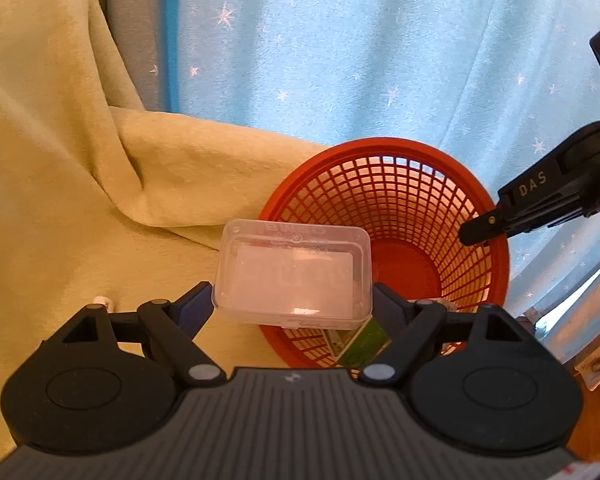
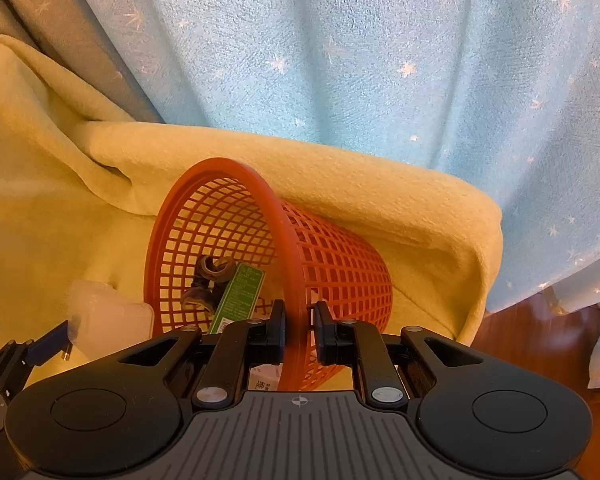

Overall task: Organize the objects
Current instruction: 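Carry the clear box over the wastebasket and open the left tool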

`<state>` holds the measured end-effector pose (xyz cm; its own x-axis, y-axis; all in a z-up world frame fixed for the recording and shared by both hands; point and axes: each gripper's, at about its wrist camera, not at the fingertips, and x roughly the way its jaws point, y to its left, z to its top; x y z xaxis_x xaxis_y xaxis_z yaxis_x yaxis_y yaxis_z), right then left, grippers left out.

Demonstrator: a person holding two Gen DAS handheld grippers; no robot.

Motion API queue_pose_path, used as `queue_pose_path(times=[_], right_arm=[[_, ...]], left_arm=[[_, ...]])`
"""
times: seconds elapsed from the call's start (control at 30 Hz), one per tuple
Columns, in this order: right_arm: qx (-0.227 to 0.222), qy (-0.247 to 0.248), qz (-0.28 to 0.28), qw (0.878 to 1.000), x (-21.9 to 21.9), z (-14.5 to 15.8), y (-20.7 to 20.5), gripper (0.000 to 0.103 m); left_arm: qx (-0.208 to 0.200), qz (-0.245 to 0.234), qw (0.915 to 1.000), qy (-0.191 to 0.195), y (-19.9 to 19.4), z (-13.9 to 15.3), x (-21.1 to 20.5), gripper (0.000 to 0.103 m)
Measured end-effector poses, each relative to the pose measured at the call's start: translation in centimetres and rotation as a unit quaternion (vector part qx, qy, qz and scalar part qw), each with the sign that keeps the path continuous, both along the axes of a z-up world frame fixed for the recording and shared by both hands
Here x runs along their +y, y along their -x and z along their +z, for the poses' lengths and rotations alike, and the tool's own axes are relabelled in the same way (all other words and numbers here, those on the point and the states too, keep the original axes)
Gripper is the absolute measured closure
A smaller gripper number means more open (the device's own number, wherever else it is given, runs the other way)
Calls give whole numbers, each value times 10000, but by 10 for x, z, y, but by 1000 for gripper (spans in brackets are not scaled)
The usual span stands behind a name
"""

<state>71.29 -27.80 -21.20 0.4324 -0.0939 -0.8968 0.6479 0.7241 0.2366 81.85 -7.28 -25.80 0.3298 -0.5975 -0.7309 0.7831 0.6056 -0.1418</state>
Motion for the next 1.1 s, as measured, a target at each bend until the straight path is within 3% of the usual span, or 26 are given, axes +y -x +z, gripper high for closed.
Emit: queue_pose_path(times=[0.67,0.93,1.1], right_arm=[[0,-27,67,10000,-1,0,0,93],[9,6,77,10000,1,1,1,93],[26,1,77,10000,0,0,1,93]], left_arm=[[142,-249,9994,183,10,2,-18,21],[608,-462,9965,348,10,-2,-26,21],[591,-383,9971,295,10,-5,-22,16]])
